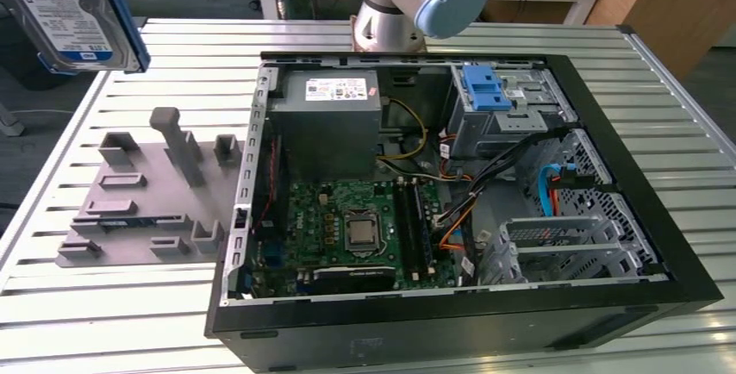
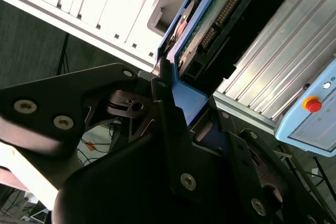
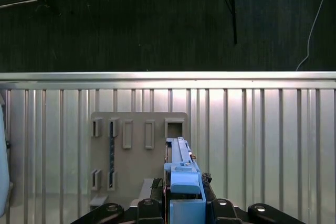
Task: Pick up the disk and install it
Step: 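Pick up the disk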
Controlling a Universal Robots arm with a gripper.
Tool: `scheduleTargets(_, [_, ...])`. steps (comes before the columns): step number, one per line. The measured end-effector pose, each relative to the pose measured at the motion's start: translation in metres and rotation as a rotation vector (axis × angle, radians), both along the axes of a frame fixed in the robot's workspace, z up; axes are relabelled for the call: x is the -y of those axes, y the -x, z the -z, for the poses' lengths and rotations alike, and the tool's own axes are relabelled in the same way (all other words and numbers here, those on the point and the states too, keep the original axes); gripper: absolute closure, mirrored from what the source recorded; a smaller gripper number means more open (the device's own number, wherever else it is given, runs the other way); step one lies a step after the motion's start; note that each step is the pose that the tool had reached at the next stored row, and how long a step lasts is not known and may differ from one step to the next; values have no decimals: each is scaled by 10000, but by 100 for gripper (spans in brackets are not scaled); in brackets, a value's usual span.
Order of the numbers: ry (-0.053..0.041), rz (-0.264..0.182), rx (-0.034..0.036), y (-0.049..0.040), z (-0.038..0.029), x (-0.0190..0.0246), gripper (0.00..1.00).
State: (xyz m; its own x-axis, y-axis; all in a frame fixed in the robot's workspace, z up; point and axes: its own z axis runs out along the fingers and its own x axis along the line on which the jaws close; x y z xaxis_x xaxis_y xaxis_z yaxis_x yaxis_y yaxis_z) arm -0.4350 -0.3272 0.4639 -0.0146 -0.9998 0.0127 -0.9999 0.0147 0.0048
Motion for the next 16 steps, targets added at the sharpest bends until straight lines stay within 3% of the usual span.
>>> scheduleTargets(16, [0, 0, 0, -46, 0, 0, 64])
